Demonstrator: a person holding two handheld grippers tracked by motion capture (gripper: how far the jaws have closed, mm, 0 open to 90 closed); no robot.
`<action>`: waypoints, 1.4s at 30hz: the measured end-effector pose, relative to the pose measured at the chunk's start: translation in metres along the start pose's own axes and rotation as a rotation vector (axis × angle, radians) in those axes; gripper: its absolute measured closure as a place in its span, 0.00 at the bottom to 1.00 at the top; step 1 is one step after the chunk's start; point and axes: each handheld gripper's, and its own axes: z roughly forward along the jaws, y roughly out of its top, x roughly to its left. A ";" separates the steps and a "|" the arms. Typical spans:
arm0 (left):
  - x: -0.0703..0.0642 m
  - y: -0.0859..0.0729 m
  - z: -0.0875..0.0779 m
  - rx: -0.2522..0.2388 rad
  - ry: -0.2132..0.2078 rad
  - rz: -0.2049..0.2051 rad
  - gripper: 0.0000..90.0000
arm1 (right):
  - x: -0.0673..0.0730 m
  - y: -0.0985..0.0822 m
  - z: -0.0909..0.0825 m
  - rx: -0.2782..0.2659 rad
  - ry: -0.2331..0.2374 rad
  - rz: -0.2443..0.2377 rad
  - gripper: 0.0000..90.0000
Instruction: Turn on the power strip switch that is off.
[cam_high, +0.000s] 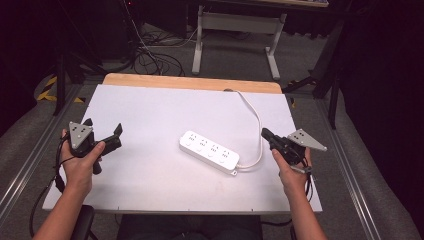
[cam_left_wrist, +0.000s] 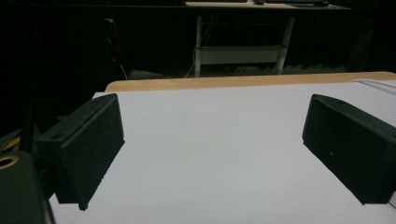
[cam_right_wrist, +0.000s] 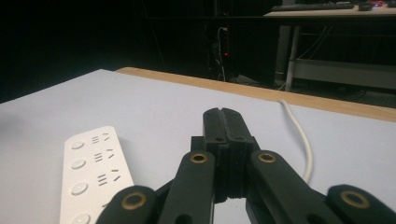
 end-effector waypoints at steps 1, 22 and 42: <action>0.000 0.000 0.000 -0.001 0.000 0.000 0.07 | 0.001 0.000 0.002 0.002 0.009 -0.004 1.00; 0.001 0.000 -0.001 -0.002 0.001 0.007 0.07 | 0.022 0.004 0.033 0.047 0.102 -0.014 1.00; 0.000 -0.001 -0.001 -0.003 -0.004 0.007 0.07 | 0.038 0.005 0.060 0.084 0.171 -0.030 1.00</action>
